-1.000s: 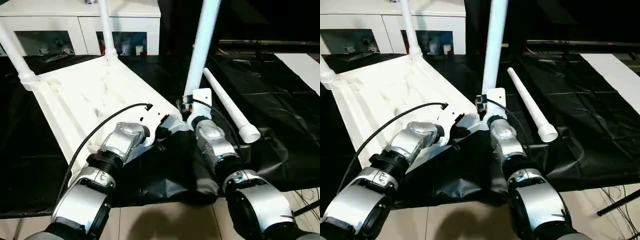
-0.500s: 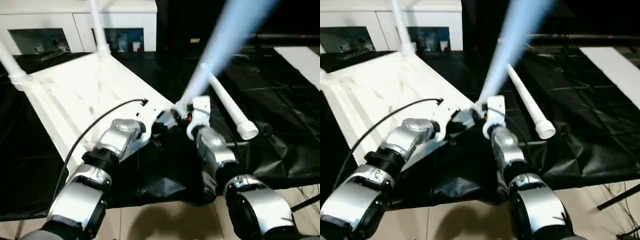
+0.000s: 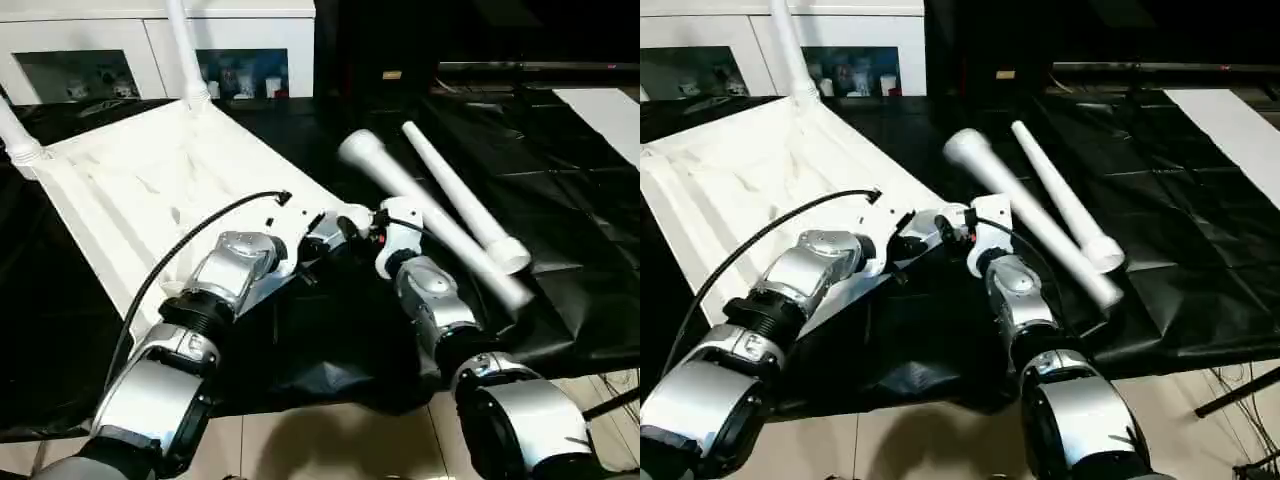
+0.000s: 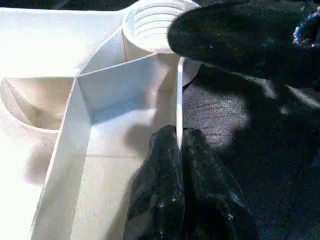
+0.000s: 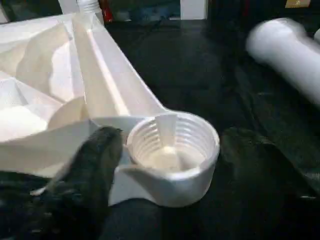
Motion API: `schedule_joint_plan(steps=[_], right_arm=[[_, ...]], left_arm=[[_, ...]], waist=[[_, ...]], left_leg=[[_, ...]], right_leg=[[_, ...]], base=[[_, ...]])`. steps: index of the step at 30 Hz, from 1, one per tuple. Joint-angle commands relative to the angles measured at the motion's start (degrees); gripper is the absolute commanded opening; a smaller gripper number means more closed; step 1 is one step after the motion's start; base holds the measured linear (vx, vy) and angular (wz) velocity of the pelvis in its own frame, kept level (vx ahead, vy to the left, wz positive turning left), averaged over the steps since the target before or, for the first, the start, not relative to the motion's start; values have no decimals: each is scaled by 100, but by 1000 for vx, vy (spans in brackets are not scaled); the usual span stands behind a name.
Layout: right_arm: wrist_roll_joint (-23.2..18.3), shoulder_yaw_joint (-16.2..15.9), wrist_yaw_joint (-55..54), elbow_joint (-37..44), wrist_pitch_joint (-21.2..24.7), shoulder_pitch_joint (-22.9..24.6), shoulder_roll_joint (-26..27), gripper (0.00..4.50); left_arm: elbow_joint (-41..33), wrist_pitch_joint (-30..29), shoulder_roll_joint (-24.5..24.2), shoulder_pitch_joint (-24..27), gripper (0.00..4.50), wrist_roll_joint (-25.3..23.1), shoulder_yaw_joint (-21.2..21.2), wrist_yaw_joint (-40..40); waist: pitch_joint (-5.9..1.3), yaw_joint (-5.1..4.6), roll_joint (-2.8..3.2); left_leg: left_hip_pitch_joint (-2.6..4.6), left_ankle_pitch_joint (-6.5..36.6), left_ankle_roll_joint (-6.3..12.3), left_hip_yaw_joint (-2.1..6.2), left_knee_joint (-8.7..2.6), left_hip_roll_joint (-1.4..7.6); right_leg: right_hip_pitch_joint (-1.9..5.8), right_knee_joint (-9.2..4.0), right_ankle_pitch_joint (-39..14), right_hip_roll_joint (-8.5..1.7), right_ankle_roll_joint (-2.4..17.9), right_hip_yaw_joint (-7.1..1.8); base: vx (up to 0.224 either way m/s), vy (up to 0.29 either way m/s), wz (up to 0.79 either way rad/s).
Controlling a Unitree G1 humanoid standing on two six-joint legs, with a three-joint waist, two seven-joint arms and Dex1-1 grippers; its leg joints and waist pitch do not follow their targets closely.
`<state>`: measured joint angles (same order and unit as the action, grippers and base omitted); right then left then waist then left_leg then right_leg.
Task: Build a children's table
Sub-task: Pick table leg
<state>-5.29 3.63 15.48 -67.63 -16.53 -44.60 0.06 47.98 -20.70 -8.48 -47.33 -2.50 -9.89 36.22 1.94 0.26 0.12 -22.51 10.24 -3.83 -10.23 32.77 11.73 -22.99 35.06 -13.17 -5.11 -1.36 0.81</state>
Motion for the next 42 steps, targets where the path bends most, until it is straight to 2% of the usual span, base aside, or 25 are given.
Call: schedule_joint_plan(steps=[1,5,7,9,10,11,12,14,16,18,21,22,25,28,30,32,33,34,35,36,37,38,39,40,42], right_arm=[[141,-100,-31,46,-19,143,-32,337],[129,-82,-40,93,-52,214,-38,337],[30,0,-26,214,-34,262,-25,337],[0,12,14,329,-52,329,-20,337],[-3,7,23,383,-72,370,-9,337],[-3,7,23,383,-72,370,-9,337],[19,-18,45,457,-113,430,3,337],[53,-50,58,561,-162,515,20,337],[37,-30,71,674,-175,584,33,337],[9,-6,82,752,-179,627,35,337],[-18,18,91,800,-177,648,35,337],[-60,67,112,915,-173,703,28,337],[-161,151,102,1058,-171,748,10,337],[-210,191,89,1145,-164,758,-25,337],[-257,268,94,1529,-32,805,-113,337],[-307,312,102,1719,95,804,-140,337],[-316,318,104,1755,130,800,-144,337],[-344,345,112,1934,312,816,-165,336],[-293,331,81,2071,439,850,-211,336],[-272,325,68,2121,482,862,-224,336],[-242,324,48,2268,591,907,-256,336],[-190,336,-28,2503,781,979,-318,336],[-174,337,-49,2542,820,990,-330,336],[-63,337,-191,2796,1083,1059,-406,336],[106,311,-370,2937,1294,1086,-474,336]], left_arm=[[130,107,-97,175,0,11,77,10],[9,469,-192,302,0,-74,-127,344],[-195,757,-355,473,0,-133,-366,860],[-394,1275,-520,646,0,-183,-631,1445],[-538,1568,-636,773,0,-181,-792,1841],[-538,1568,-636,773,0,-181,-792,1841],[-667,1939,-797,908,0,-200,-989,2289],[-782,2344,-998,1055,0,-231,-1197,2767],[-725,2655,-1084,1057,0,-227,-1174,2878],[-695,2857,-1168,1044,0,-204,-1142,2992],[-683,3044,-1251,1038,0,-161,-1117,3145],[-745,3411,-1429,1078,0,-30,-1071,3479],[-924,3745,-1556,1182,0,191,-1004,3772],[-979,3962,-1564,1218,0,297,-951,3823],[-1004,4278,-1564,1200,0,344,-808,3585],[-978,4257,-1555,1118,0,385,-664,3404],[-981,4174,-1546,1098,29,448,-613,3432],[-979,3900,-1516,1014,58,661,-413,3435],[-969,3729,-1485,945,58,841,-227,3374],[-962,3643,-1473,916,58,937,-140,3370],[-991,3421,-1452,873,65,1160,32,3375],[-1058,3142,-1497,857,81,1369,160,3479],[-1061,3113,-1505,854,97,1394,183,3477],[-1059,2947,-1555,830,102,1541,335,3451],[-1043,2906,-1538,799,123,1642,495,3286]], waist=[[-369,85,-69],[-368,89,-77],[-356,87,-73],[-347,73,-55],[-352,79,-11],[-359,85,-10],[-360,88,26],[-357,66,25],[-354,71,54],[-361,74,49],[-360,76,40],[-359,83,36],[-372,80,40],[-381,100,53],[-377,116,48],[-369,125,59],[-363,143,73],[-343,160,118],[-359,184,221],[-356,203,139],[-360,263,269],[-346,373,336],[-322,377,262],[-333,389,297],[-328,360,304]], left_leg=[[90,-169,1011,-43,-200,48],[90,-176,1077,-46,-193,46],[88,-71,1068,-46,-200,59],[84,34,1022,-43,-210,76],[105,77,970,-38,-212,89],[112,79,949,-31,-211,95],[121,91,916,-25,-215,100],[132,179,846,-34,-223,106],[154,277,701,-31,-242,117],[157,194,630,-31,-238,112],[151,180,619,-32,-229,95],[137,222,609,-31,-227,86],[139,147,605,-32,-215,90],[149,-105,653,-40,-184,81],[152,-65,656,-47,-181,80],[157,26,616,-48,-187,83],[164,79,572,-49,-188,85],[172,171,493,-53,-199,82],[189,195,431,-41,-183,80],[174,203,354,-49,-185,77],[200,140,271,-38,-174,65],[259,319,132,-94,-160,72],[234,354,131,-116,-171,63],[148,268,90,-84,-164,18],[131,378,49,-71,-174,8]], right_leg=[[384,-195,1938,-169,1961,-62],[383,-197,1886,-171,1956,-61],[371,-207,1677,-179,1956,-63],[362,-212,1479,-181,1921,-66],[350,-208,1440,-180,1929,-70],[347,-205,1451,-182,1930,-67],[336,-199,1478,-179,1940,-63],[325,-194,1490,-165,1931,-69],[312,-188,1422,-151,1915,-58],[319,-171,1580,-145,1887,-61],[321,-161,1701,-154,1891,-63],[330,-159,1679,-165,1871,-70],[334,-127,1879,-156,1860,-73],[325,-84,2278,-133,1885,-65],[333,-91,2249,-135,1836,-70],[323,-99,2112,-136,1805,-72],[319,-99,2018,-132,1794,-75],[302,-113,1913,-116,1782,-70],[299,-91,1904,-126,1788,-66],[326,-96,1914,-126,1815,-74],[307,-96,1876,-133,1849,-70],[254,-100,1754,-87,1853,-65],[260,-123,1729,-65,1793,-63],[340,-82,1756,-80,1664,-52],[335,-112,1589,-103,1557,-44]], base=[[0,0,0],[0,0,0],[0,0,0],[0,0,0],[0,0,0],[0,0,0],[0,0,0],[0,0,0],[0,0,0],[0,0,0],[0,0,0],[0,0,0],[0,0,0],[0,0,0],[0,0,0],[0,0,0],[0,0,0],[0,0,0],[0,0,0],[0,0,0],[0,0,0],[0,0,0],[0,0,0],[0,0,0],[0,0,0]])
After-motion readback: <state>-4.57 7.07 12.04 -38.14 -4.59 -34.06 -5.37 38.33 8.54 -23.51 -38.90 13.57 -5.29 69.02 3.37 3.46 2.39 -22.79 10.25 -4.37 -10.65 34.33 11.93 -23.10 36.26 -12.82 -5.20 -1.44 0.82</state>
